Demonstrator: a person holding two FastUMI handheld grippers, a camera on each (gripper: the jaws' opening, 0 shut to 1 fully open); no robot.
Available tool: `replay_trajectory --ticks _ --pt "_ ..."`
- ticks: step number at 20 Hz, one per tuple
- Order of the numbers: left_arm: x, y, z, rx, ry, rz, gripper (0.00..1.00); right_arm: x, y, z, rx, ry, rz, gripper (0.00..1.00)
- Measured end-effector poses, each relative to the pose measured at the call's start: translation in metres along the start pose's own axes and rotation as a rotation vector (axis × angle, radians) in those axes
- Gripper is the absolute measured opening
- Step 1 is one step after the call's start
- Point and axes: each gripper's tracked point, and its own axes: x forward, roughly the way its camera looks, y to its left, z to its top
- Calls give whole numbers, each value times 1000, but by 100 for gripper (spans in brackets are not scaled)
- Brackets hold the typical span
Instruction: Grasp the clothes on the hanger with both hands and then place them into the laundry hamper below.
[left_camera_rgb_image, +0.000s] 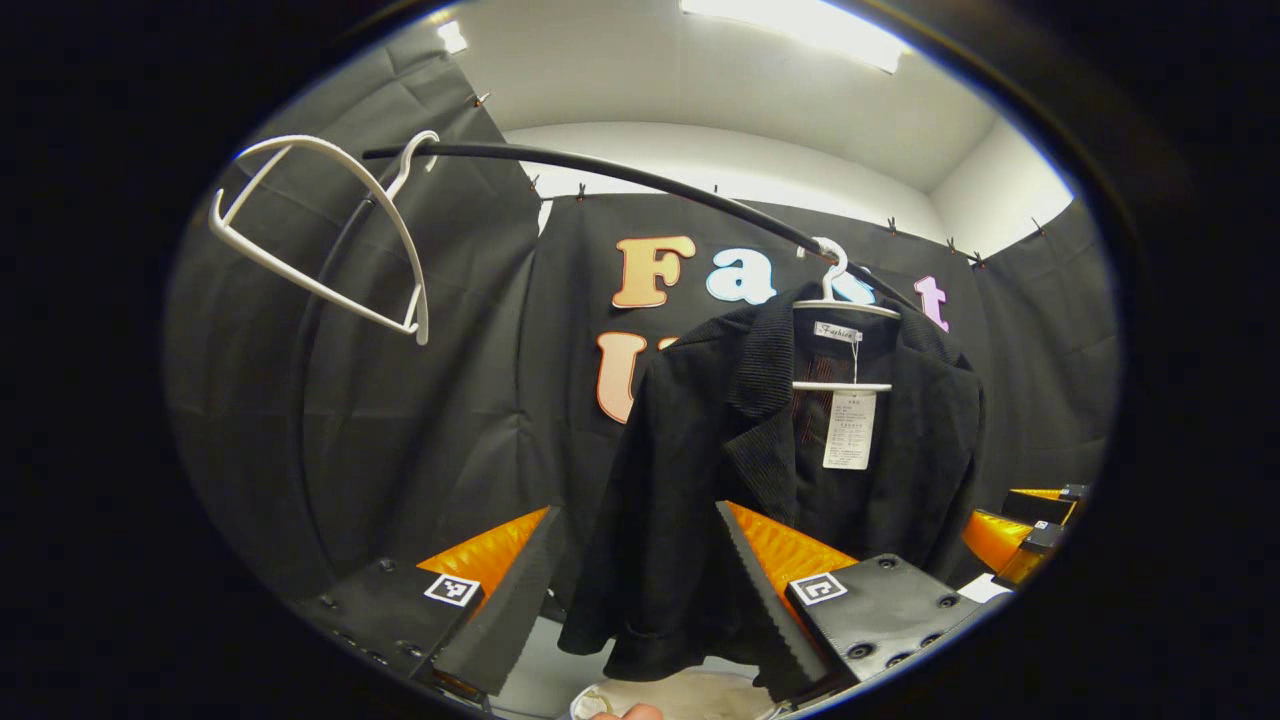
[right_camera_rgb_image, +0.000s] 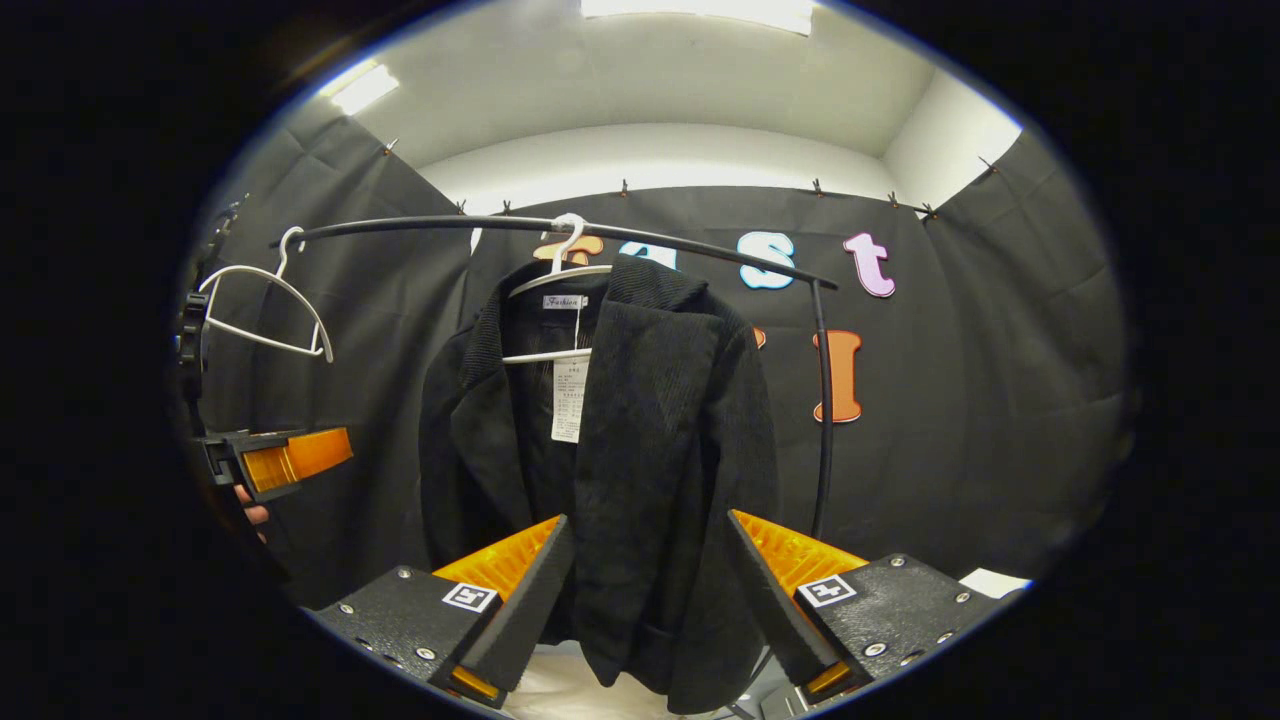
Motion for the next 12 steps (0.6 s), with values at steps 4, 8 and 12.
replay_trajectory --ticks 4,8,12 --pt "0 -1 -1 -4 2 -2 93 12 -1 -3 22 19 3 93" --pt "-1 1 -3 -2 7 -2 97 33 -1 -3 76 38 25 93" --pt "-4 5 -2 1 9 3 97 61 -1 -4 81 56 24 94"
